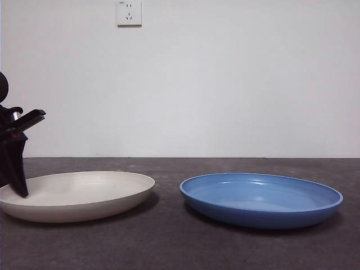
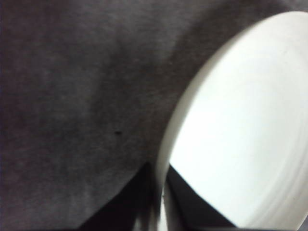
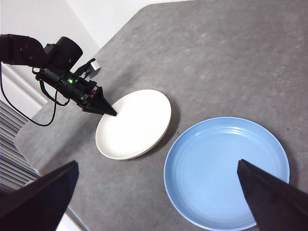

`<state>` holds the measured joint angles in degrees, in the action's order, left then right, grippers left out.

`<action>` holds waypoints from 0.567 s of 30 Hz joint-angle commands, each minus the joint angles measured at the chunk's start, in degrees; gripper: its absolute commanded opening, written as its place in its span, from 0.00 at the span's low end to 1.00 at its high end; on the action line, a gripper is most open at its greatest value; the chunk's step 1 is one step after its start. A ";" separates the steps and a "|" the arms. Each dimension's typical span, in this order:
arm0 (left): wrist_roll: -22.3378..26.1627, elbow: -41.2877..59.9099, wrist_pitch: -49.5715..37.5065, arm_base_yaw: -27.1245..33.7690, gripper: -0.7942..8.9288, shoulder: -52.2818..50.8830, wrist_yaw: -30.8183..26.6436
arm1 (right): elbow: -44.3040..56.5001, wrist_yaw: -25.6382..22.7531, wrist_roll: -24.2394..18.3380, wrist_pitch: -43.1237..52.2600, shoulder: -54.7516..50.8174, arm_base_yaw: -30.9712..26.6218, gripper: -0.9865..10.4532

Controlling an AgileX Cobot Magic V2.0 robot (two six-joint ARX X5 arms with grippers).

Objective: Pick up the white plate, put it on the blue plate, put it on desk

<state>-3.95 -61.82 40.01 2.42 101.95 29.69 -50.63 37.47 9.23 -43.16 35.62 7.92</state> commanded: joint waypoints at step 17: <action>-3.06 -18.47 16.85 -4.57 0.09 1.14 -0.11 | -5.97 -4.61 -1.18 -5.09 0.22 0.20 0.60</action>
<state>-6.00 -78.39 56.05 -1.15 102.00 29.08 -55.24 32.93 8.97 -48.23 35.66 7.92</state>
